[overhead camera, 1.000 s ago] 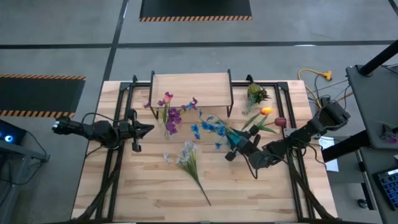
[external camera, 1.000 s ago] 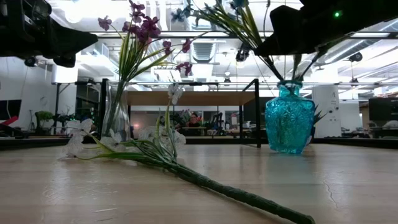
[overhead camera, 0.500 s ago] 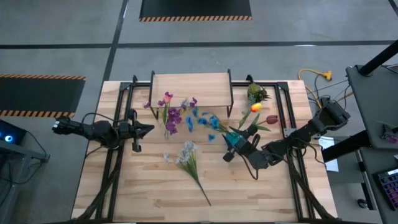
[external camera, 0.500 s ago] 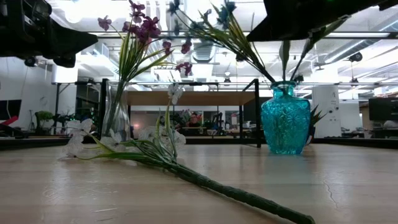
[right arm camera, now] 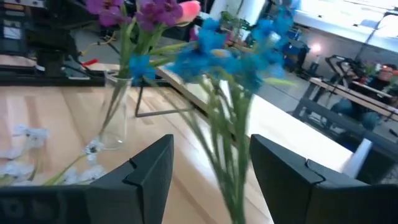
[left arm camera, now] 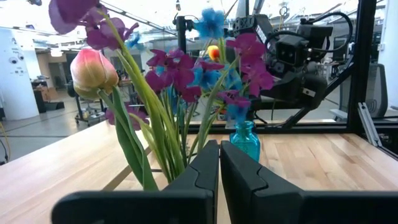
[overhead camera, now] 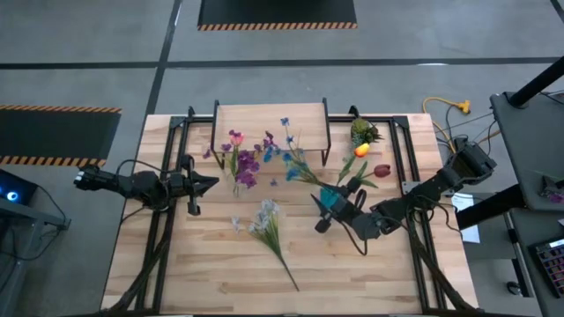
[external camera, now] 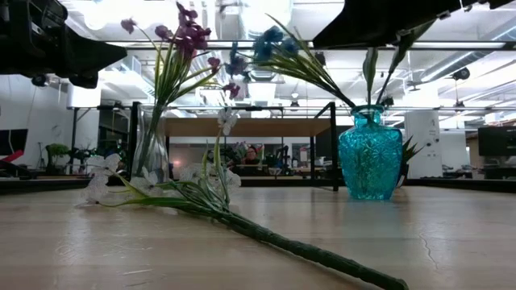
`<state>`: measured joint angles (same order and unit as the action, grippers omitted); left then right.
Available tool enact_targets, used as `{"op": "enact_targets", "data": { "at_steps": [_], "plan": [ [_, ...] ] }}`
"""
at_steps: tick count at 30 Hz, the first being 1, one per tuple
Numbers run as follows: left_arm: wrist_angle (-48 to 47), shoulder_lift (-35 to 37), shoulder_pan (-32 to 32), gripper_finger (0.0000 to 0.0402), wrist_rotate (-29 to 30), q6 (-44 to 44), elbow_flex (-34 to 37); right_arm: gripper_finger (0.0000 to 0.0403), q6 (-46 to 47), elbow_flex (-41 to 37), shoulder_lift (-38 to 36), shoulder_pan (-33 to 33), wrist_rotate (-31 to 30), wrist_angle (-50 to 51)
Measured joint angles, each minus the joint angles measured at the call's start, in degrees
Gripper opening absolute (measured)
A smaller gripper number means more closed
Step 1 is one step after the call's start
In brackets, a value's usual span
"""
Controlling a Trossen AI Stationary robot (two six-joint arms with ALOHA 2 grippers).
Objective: Pick and place flowers into a vace then onto a shelf
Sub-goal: Put the blue flower into the blue transparent vase
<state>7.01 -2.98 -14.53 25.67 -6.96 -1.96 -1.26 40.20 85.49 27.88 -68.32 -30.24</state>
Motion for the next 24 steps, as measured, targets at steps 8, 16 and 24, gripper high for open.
{"op": "enact_targets", "data": {
  "at_steps": [8,16,24],
  "plan": [
    [0.0,0.0,0.0,0.0000,0.0,0.0,0.0,0.0203,-2.9,1.4,0.0,0.0,2.3,0.1],
    [0.0,0.0,0.0,0.0000,0.0,0.0,0.0,0.0225,-2.5,4.2,0.0,-2.7,2.4,6.6],
    [0.0,0.0,0.0,0.0000,0.0,0.0,0.0,0.0288,3.9,8.2,0.0,-4.9,3.0,18.6]
  ]
}}
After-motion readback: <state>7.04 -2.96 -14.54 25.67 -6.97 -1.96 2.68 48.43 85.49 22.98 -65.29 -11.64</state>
